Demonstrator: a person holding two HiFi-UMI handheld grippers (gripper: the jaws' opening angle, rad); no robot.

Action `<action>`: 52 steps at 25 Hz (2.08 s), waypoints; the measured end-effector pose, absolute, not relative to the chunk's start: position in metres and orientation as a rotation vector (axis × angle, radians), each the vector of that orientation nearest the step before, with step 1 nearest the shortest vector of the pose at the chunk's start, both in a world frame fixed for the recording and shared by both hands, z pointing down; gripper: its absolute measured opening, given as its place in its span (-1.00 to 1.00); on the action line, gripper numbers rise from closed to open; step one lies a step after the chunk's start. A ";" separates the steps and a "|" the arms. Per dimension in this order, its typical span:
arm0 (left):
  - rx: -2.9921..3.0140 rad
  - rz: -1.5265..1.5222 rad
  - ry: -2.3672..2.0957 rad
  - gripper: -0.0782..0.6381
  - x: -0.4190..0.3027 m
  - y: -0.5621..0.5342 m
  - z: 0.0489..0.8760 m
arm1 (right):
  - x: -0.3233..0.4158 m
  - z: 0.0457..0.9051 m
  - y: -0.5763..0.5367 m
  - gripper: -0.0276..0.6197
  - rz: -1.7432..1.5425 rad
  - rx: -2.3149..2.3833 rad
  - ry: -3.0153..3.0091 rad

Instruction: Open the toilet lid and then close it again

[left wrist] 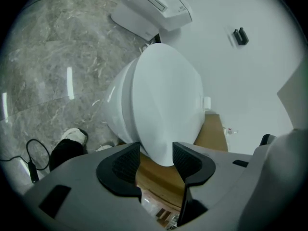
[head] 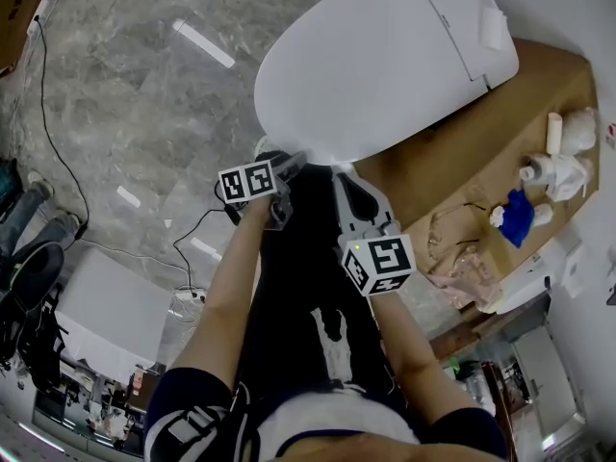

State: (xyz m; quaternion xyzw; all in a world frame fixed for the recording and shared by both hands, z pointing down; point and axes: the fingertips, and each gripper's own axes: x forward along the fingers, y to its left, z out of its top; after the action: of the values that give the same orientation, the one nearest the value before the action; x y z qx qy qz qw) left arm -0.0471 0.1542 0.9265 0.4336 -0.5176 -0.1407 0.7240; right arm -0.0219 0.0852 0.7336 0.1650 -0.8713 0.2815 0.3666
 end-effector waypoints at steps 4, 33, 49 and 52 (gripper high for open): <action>0.951 -0.233 -1.180 -0.24 -0.049 0.155 0.931 | -0.022 0.736 0.084 -0.89 0.739 0.427 -2.238; 1.095 -0.148 -1.143 -0.64 -0.047 0.158 0.823 | -0.015 0.723 0.122 -0.88 0.364 0.201 -2.187; 1.203 -0.142 -1.106 -0.66 -0.043 0.145 0.766 | -0.015 0.763 0.145 -0.45 -0.430 0.057 -2.022; 1.215 -0.147 -1.099 -0.66 -0.043 0.144 0.761 | -0.018 0.767 0.138 -0.40 -0.520 0.124 -2.013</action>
State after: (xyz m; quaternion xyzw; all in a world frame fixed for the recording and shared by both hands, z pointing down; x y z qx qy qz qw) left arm -0.0429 0.1438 0.7606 0.5412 -0.4897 -0.0657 0.6804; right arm -0.0179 0.1380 0.7673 0.0516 -0.8341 -0.2157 0.5051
